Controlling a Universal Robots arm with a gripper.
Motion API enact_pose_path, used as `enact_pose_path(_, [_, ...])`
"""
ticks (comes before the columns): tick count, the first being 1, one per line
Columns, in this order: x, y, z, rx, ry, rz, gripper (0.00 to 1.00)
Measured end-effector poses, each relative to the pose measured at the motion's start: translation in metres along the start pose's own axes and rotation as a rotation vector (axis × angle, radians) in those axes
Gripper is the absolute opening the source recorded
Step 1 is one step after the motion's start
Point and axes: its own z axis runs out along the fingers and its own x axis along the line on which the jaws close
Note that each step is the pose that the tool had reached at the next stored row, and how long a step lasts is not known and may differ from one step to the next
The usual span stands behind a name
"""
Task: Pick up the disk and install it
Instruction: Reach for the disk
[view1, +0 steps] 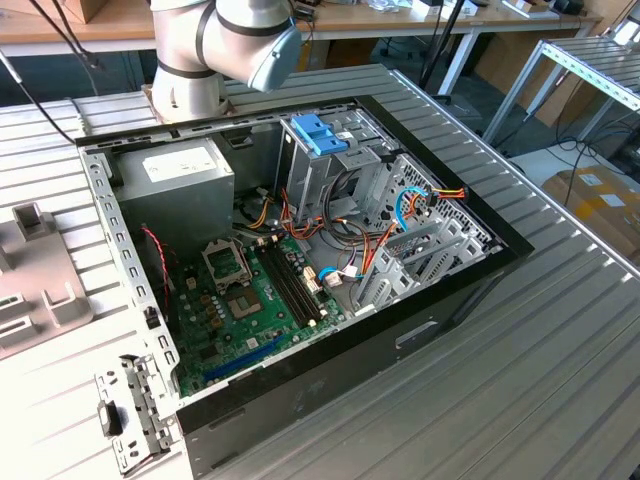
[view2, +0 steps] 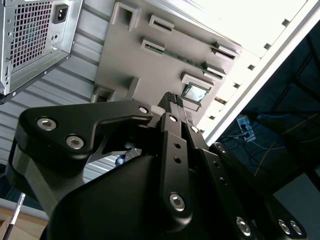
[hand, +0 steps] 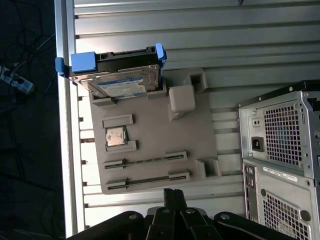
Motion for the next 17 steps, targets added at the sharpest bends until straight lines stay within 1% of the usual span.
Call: enact_pose_path(17, [0.0138, -0.0011, -0.0001, 0.0, 0.0, 0.0, 0.11])
